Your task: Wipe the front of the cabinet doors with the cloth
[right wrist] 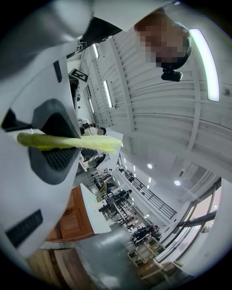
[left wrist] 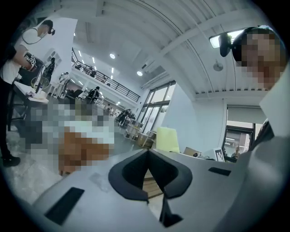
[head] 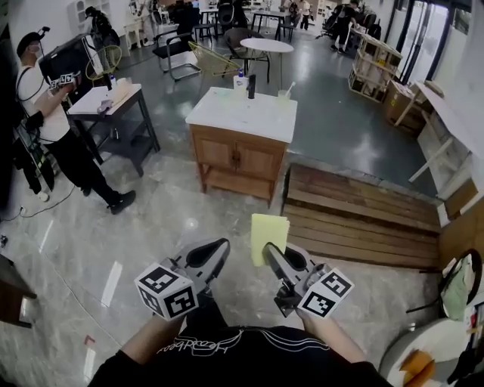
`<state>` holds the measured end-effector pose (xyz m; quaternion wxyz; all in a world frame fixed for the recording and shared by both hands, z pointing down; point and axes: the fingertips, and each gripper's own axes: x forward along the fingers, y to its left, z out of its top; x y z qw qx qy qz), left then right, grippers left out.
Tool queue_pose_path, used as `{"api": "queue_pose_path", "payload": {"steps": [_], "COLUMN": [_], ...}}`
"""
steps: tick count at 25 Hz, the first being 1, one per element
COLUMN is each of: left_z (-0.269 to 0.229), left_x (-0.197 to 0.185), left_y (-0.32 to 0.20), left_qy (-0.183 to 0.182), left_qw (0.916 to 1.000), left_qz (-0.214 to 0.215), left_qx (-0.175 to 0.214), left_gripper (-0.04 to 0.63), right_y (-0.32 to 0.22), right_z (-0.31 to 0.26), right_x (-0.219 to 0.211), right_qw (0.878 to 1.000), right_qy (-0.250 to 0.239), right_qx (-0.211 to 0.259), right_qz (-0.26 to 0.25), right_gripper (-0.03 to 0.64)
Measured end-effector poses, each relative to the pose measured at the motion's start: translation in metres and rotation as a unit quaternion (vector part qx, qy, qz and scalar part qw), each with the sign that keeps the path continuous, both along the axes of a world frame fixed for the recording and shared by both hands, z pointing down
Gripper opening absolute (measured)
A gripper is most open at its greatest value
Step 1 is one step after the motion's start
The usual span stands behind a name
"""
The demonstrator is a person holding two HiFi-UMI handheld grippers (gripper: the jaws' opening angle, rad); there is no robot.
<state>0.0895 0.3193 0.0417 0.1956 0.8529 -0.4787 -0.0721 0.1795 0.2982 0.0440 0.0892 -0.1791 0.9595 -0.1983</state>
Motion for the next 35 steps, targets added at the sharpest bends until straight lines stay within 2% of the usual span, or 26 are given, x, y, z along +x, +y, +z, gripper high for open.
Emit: {"api": "queue_pose_path", "payload": {"steps": [5,14,22,26,30,35], "left_z": [0.013,0.033,0.050,0.060,0.071,0.083], "left_x": [-0.033,-0.126,-0.182,-0.195,-0.197,-0.190], "left_y": [-0.051,-0.183,-0.298,-0.340,-0.374,-0.427], "left_qy": [0.008,0.017,0.033,0.030,0.030,0.011], "left_qw": [0.9999,0.9982,0.9933,0.9907,0.9904,0.9912], "left_qz": [0.013,0.045,0.102,0.124,0.126,0.126], "left_qx": [-0.007,-0.036,-0.043,-0.045,-0.048,-0.038], "left_gripper": [0.006,0.006,0.006,0.006,0.006,0.006], "right_y": [-0.049,-0.175,-0.275,-0.310,-0.344,-0.394], "right_z": [0.009,0.022,0.014,0.010,0.021,0.038], "right_x": [-0.032,-0.114,-0.166,-0.183,-0.188,-0.183], "right_qw": [1.000,0.998,0.988,0.980,0.979,0.979], "right_qy": [0.007,0.009,0.082,0.115,0.115,0.113], "right_qx": [0.001,-0.014,0.062,0.097,0.090,0.101], "right_qz": [0.008,0.053,0.115,0.132,0.141,0.138], "right_gripper": [0.040,0.040,0.040,0.040,0.040,0.040]}}
